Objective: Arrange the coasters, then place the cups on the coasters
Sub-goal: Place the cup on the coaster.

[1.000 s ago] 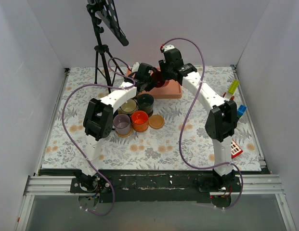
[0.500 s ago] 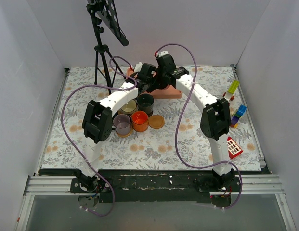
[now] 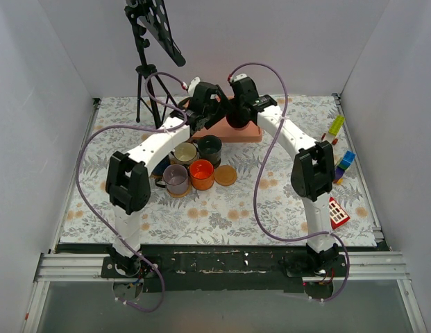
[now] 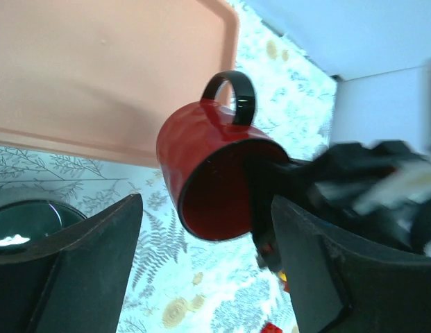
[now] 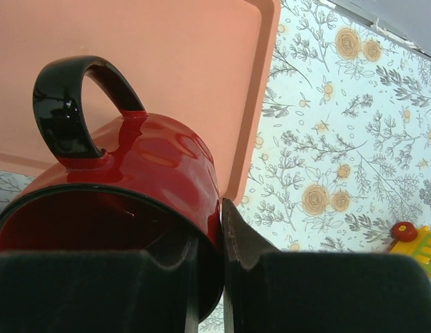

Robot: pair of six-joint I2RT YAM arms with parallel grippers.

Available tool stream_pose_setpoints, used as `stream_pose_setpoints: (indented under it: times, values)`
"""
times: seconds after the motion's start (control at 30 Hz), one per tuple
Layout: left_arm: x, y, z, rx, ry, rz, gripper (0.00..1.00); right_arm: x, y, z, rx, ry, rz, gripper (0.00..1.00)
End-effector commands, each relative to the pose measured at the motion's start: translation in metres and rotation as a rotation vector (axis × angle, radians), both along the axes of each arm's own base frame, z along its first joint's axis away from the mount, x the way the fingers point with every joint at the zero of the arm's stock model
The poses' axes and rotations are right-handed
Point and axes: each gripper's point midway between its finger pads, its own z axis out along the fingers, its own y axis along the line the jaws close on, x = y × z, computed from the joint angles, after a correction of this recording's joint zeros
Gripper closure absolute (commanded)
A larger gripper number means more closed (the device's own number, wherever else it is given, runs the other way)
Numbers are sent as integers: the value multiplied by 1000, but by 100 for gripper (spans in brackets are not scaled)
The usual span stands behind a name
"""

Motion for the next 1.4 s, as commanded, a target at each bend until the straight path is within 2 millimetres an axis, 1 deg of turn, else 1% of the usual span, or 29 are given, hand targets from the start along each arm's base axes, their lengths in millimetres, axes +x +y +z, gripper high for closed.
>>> stream_pose_setpoints:
  times: [0.0, 0.03, 0.17, 0.2, 0.23, 0.27, 0.3, 0.37, 0.4, 0.43, 0.5, 0.53, 0.63, 0.67, 0.73, 0.83, 0.9, 1.0, 1.1, 1.23, 1.37]
  values:
    - [-17, 12, 94, -42, -210, -41, 22, 4, -14, 76, 82, -151, 20, 99]
    - [-21, 14, 101, -42, -231, -51, 19, 3, -18, 79, 90, -148, 30, 99]
    - [-34, 20, 119, -11, -308, -124, 11, -7, -29, 87, 180, -116, 115, 99]
    - [-37, 25, 122, -12, -321, -134, 9, -11, -33, 86, 190, -102, 138, 99]
    - [-41, 28, 119, -22, -325, -163, 8, -17, -33, 85, 197, -87, 190, 99]
    - [-44, 35, 125, -46, -345, -181, 8, -21, -37, 83, 191, -78, 211, 99]
    - [-51, 39, 123, -69, -341, -221, 7, -27, -37, 82, 183, -70, 262, 99]
    - [-62, 57, 111, -99, -316, -258, 7, -42, -33, 79, 168, -51, 364, 99]
    - [-70, 68, 112, -106, -317, -262, 8, -50, -33, 77, 156, -35, 405, 99]
    - [-74, 80, 108, -94, -315, -258, 7, -58, -32, 72, 142, -15, 450, 99]
    - [-85, 96, 108, -66, -336, -270, 7, -72, -31, 67, 118, 11, 525, 99]
    - [-91, 102, 111, -47, -356, -281, 7, -80, -30, 65, 117, 22, 562, 99]
    - [-111, 114, 115, 2, -385, -324, 7, -104, -24, 59, 137, 54, 659, 99]
    - [-115, 119, 113, 14, -379, -324, 7, -111, -22, 59, 148, 58, 685, 99]
    - [-126, 128, 112, 24, -371, -315, 6, -123, -22, 52, 153, 82, 724, 99]
    - [-134, 139, 104, 58, -345, -294, 6, -137, -19, 43, 152, 115, 758, 99]
    - [-137, 144, 102, 87, -342, -286, 5, -147, -12, 33, 125, 132, 787, 99]
    - [-134, 152, 102, 130, -354, -263, 5, -155, 1, 21, 89, 117, 824, 99]
    - [-133, 155, 107, 152, -373, -254, 4, -160, 17, 12, 56, 119, 861, 99]
    - [-133, 156, 102, 150, -363, -251, 4, -158, 34, 2, 14, 136, 895, 99]
    - [-133, 159, 100, 159, -354, -238, 4, -152, 44, -8, -16, 162, 923, 99]
